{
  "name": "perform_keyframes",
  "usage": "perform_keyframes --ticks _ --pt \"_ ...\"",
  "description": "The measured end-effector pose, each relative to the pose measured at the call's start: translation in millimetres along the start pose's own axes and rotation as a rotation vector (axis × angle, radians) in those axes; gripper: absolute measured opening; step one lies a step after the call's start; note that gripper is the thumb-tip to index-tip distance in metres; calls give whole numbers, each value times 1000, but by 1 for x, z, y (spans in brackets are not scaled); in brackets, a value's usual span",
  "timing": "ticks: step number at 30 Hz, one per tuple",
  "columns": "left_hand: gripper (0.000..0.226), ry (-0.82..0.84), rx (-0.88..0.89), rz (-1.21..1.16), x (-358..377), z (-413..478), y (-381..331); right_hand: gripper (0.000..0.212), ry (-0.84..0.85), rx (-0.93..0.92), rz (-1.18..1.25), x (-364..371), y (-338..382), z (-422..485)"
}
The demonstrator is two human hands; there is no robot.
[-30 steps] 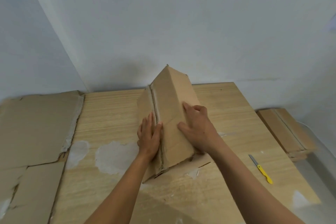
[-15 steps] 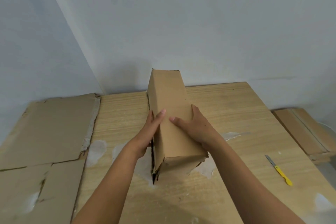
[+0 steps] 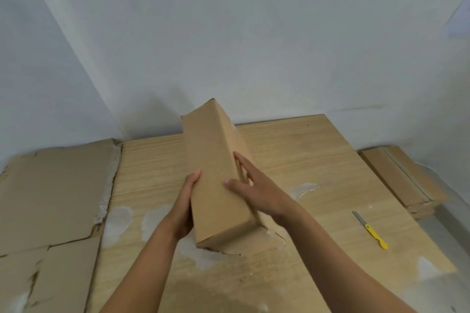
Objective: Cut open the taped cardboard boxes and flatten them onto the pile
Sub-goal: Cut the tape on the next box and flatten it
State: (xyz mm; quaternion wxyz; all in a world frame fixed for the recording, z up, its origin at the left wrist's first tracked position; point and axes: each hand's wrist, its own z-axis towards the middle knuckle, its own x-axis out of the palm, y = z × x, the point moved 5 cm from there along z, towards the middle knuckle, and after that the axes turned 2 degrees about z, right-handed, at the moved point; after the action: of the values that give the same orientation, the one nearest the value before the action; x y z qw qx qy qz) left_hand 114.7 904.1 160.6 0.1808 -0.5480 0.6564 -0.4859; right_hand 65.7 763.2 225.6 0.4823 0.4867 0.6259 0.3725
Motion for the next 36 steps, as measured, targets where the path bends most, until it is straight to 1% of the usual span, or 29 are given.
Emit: perform_keyframes --ticks 1,3,5,6,7,8,10,11,13,15,16,17,18,20,21,23,26,29,31,32,34,35,36 --pt "52 -33 -11 16 -9 -4 0 74 -15 -20 -21 10 -1 2" --pt "46 -138 6 80 -26 -11 -5 77 -46 -48 -136 31 -5 9" --pt "40 -301 87 171 -44 -15 -15 73 -27 -36 -257 50 -8 16" --pt "43 -372 140 239 -53 -17 -22 69 5 -9 -296 58 -9 18" --pt "52 -412 177 305 -59 -19 -28 65 39 6 -316 66 -13 19" --pt "67 -409 193 364 -66 -19 -30 61 77 9 -335 73 -16 20" --pt "93 -341 153 464 -71 -17 -28 56 131 -33 -416 85 -22 22" --pt "95 -318 138 491 -71 -17 -26 54 122 -67 -475 87 -25 25" --pt "88 -341 138 507 -75 -16 -21 49 28 -103 -541 82 -30 33" --pt "85 -362 139 484 -81 -11 -16 43 -102 -65 -595 67 -41 40" --pt "83 -356 133 474 -84 -9 -14 43 -171 -35 -655 57 -48 42" --pt "82 -346 129 458 -85 -8 -11 50 -223 20 -702 46 -57 43" --pt "81 -339 118 442 -85 -7 -7 62 -253 95 -707 34 -68 43" --pt "77 -322 116 424 -81 -4 0 87 -260 249 -548 13 -87 38" --pt "76 -313 117 419 -78 -2 3 92 -258 288 -447 5 -95 35" --pt "78 -304 120 405 -69 4 11 94 -266 298 -363 -6 -102 29" --pt "76 -265 132 406 -52 16 20 93 -333 296 -379 -24 -108 20" --pt "68 -193 145 493 -32 24 24 93 -401 310 -416 -37 -117 9" --pt "70 -202 173 607 -25 27 25 93 -429 291 -466 -40 -121 4" --pt "72 -238 193 716 -24 29 26 93 -437 281 -482 -39 -122 3" --pt "68 -317 232 1102 -20 31 28 93 -445 282 -487 -37 -125 4" --pt "60 -332 252 1306 -13 32 29 93 -447 284 -488 -37 -127 5" --pt "55 -318 281 1462 -3 32 32 93 -447 283 -497 -36 -127 6"
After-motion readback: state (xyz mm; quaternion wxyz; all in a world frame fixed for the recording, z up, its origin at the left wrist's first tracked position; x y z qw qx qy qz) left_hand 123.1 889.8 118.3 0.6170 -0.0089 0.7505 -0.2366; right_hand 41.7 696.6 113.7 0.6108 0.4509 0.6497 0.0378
